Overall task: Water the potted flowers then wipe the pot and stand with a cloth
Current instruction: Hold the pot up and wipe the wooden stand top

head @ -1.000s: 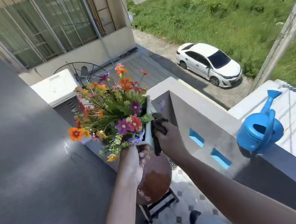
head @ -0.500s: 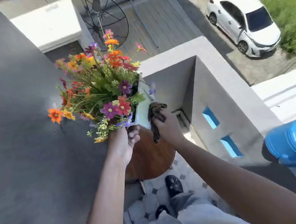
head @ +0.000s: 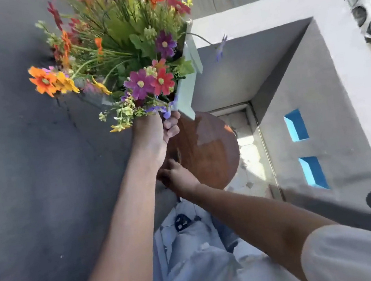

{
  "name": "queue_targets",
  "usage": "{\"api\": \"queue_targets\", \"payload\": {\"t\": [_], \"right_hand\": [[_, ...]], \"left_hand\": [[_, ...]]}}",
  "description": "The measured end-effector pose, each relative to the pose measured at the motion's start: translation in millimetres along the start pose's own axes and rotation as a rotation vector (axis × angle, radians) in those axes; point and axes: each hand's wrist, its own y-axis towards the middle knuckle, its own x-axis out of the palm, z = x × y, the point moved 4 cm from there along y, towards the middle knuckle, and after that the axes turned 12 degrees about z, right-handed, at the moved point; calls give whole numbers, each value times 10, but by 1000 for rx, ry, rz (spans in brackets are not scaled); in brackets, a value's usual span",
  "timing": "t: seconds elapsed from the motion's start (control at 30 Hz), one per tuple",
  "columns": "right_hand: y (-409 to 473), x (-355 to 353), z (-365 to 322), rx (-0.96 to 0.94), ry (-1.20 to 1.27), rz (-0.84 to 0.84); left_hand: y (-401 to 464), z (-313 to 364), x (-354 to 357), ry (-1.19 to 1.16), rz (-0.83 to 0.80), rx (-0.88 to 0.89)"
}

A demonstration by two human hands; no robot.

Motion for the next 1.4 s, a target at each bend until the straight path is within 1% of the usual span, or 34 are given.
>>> {"api": "queue_targets", "payload": {"t": [0.07,0.13,0.2,0.27,0.33,0.37,0.43,0.5,0.57,0.63,0.8,0.87,0.97,1.03,1.1,1.2,1.27,1.33,1.4], "right_hand": [[-2,121,32,-74,-160,-115],[13,92,108,-98,-216,-120],[60,-117,248,-78,-188,-35],[164,-491,549,15,-162,87],[278,-945,939,122,-211,226],[317,-1137,1127,189,-229,267],[352,-1366,1402,289,-203,310],[343,-1384,1460,305,-185,310],[261,-1279,1351,298,-186,295],[143,-1089,1175,253,-186,276],[-100,-300,616,53,-159,88],[-27,-47,309,-30,-144,32],[258,268,-61,-160,-210,-93],[483,333,-173,-207,-256,-111],[719,232,-132,-195,-272,-55],[1004,-211,169,-87,-248,79],[1052,-600,493,56,-214,229],[923,-919,899,243,-193,392],[716,-1097,1211,383,-183,478]], "left_hand": [[46,13,15,-30,-18,-33],[84,35,40,-37,-32,-44],[115,68,38,-27,-14,-35],[140,102,40,-24,-12,-19],[156,122,37,-24,-29,-13],[157,130,31,-20,-36,-15],[157,133,22,-27,-55,-27],[159,142,25,-33,-62,-31],[177,159,16,6,-12,-8],[196,177,4,34,23,14],[264,208,4,32,21,10],[290,225,15,16,12,5],[286,241,58,19,7,-1],[286,248,69,44,25,23],[284,248,68,44,20,25],[269,224,46,19,4,10],[259,211,32,42,34,21],[239,198,22,67,56,30],[216,185,18,56,54,27]]}}
